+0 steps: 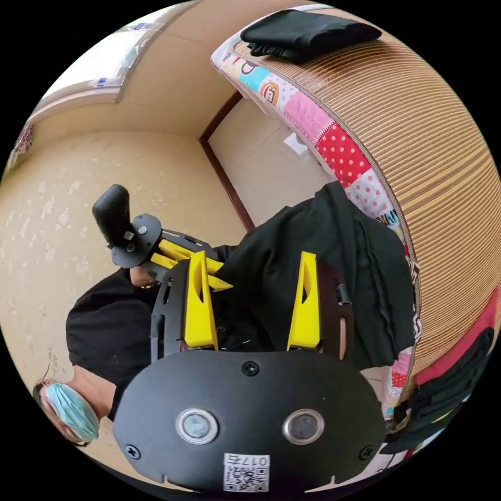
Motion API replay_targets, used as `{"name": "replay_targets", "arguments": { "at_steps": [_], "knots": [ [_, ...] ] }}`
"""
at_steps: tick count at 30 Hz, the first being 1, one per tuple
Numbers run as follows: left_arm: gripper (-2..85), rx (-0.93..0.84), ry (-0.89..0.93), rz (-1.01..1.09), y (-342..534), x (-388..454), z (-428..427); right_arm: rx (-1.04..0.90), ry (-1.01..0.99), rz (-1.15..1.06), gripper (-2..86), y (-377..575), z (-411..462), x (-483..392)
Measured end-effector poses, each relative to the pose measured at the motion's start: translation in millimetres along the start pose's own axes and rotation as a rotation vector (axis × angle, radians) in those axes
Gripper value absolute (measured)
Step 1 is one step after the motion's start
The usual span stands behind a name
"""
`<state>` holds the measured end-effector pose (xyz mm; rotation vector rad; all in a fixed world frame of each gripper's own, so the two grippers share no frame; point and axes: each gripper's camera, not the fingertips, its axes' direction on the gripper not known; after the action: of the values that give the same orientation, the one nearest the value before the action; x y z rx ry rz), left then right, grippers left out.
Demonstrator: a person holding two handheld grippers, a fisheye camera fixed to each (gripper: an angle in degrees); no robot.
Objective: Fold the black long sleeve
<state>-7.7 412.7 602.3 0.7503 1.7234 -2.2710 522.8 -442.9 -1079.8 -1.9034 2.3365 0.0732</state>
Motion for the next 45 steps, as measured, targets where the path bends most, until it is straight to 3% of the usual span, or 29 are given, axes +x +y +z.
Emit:
{"name": "replay_targets", "arguments": {
  "at_steps": [4, 12, 15, 17, 19, 21, 24, 29, 32, 38, 41, 45],
  "knots": [
    [3.0, -0.077, -0.208, 0.079, 7.4, 35.1, 26.3, -0.148, 0.094, 0.040, 22.9, -43.2, 17.8, -8.1],
    [3.1, -0.063, -0.231, 0.067, 44.4, 18.0, 44.2, -0.414, 0.427, 0.073, 21.1, -96.2, 78.4, -42.0],
    [3.2, -0.064, -0.242, 0.070, 54.2, 11.1, 50.3, -0.546, 0.639, 0.076, 17.3, -102.5, 108.7, -53.1],
    [3.5, -0.069, -0.249, 0.077, 60.4, 7.0, 51.0, -0.579, 0.847, 0.036, 9.6, -92.3, 120.5, -57.5],
    [5.5, -0.082, -0.237, 0.093, 68.7, -2.7, 46.7, -0.539, 0.880, 0.010, 6.2, -75.9, 112.5, -54.7],
    [8.4, -0.095, -0.149, 0.100, 74.6, -18.0, 39.8, -0.455, 0.827, -0.003, 5.0, -52.4, 91.5, -46.1],
    [11.1, -0.069, 0.022, 0.110, 87.7, -52.1, 18.9, -0.227, 0.595, -0.033, 4.0, 10.4, 31.1, -17.1],
    [13.9, -0.014, 0.197, 0.097, 106.8, -100.6, -11.0, 0.375, 0.019, -0.167, 3.4, 213.3, -91.0, 87.4],
    [14.7, -0.024, 0.274, 0.121, 106.9, -111.8, -8.3, 0.722, -0.214, -0.289, 3.0, 356.9, -116.5, 169.8],
    [16.5, -0.106, 0.378, 0.197, 73.7, -101.0, 50.3, 1.333, -0.558, -0.383, 2.1, 600.6, -43.4, 351.1],
    [19.7, -0.109, 0.388, 0.178, 51.0, -92.1, 97.9, 1.485, -0.695, -0.191, 1.5, 661.2, 29.4, 433.2],
    [23.5, -0.224, 0.217, 0.148, 25.9, -80.5, 168.8, 1.553, -0.882, 0.047, 0.9, 695.2, 107.6, 501.7]
  ]
}}
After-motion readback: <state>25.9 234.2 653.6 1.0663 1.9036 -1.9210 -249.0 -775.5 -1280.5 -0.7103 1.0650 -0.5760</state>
